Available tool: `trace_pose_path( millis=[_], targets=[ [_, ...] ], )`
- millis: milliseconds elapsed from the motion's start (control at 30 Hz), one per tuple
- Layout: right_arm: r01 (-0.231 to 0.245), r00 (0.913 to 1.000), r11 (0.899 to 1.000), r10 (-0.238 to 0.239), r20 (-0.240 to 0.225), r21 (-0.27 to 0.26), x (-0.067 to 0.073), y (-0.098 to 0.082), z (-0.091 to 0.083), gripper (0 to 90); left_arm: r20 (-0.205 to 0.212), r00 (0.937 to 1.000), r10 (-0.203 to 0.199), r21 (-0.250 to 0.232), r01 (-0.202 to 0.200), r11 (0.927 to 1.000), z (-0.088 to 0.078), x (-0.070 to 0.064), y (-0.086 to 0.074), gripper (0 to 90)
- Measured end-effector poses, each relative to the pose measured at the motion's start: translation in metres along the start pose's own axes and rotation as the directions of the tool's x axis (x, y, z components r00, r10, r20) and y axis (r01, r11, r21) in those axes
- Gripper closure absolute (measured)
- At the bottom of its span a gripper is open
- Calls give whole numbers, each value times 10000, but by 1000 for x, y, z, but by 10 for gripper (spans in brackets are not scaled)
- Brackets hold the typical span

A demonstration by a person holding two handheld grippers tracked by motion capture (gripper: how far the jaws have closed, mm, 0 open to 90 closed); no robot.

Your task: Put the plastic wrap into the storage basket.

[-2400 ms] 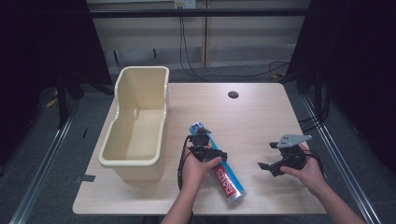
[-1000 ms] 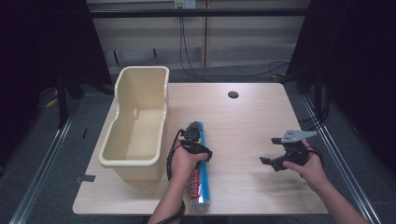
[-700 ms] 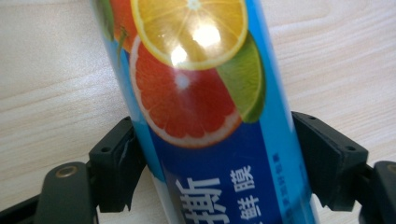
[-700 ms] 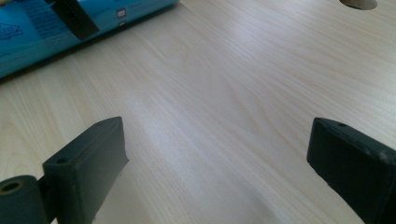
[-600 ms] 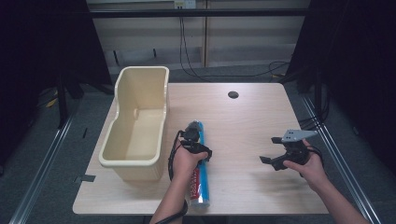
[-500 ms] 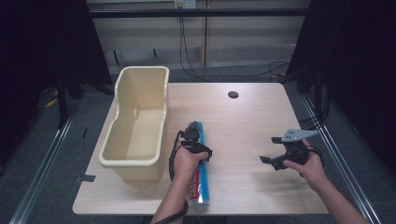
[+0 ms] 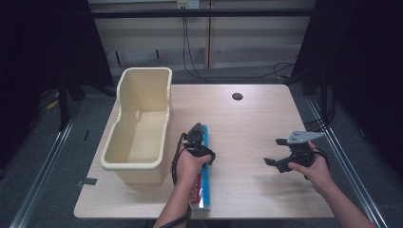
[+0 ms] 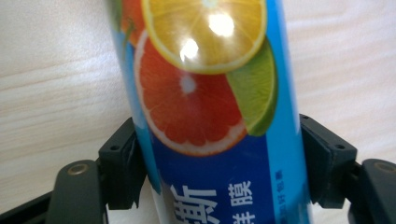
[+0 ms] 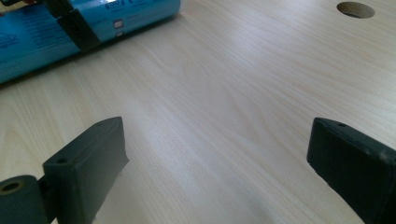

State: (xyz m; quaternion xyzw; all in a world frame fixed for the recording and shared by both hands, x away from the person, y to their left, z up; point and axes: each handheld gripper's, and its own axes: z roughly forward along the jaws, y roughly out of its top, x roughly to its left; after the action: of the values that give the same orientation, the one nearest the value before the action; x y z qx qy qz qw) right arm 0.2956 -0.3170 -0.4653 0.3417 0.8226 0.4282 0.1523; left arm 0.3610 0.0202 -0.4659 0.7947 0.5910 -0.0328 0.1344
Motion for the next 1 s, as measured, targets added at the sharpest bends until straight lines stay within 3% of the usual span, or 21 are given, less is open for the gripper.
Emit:
trace_pose_path(
  millis=[100,133,200,300,400,533,567,667,700,1000],
  targets=[
    [0,10000,10000,0,-41,-22,0,0,0,44,-35,9997,256,379,-255,9990,-4,0,-1,310],
    [0,10000,10000,0,-41,-22,0,0,0,44,-35,9997,256,379,-255,9990,-4,0,-1,315],
    [-2,10000,10000,1,-56,-67,0,0,0,42,-177,9972,733,449,-725,9964,-9,0,0,321],
    [-18,10000,10000,18,-75,-74,0,0,0,41,-254,9958,881,458,-868,9952,-14,0,1,322],
    [19,10000,9999,-19,-42,-106,0,1,0,41,-91,9967,812,434,-808,9958,-21,1,3,323],
    [8,9999,10000,-10,-122,-89,0,1,1,42,-165,9972,724,451,-716,9964,-28,3,6,323],
    [-10,10000,9999,9,-60,-102,0,1,0,41,-341,9974,642,415,-628,9972,-28,4,6,323],
    [22,10000,9999,-22,-23,-122,0,1,0,41,-231,9978,615,301,-608,9977,-24,6,6,322],
    [-7,10000,9999,6,-47,-156,0,1,0,41,-406,9978,521,182,-514,9985,-19,6,4,322],
    [1,10000,9998,-2,-71,-201,-1,1,-1,41,-421,9980,482,205,-473,9987,-8,7,-3,320]
  ],
)
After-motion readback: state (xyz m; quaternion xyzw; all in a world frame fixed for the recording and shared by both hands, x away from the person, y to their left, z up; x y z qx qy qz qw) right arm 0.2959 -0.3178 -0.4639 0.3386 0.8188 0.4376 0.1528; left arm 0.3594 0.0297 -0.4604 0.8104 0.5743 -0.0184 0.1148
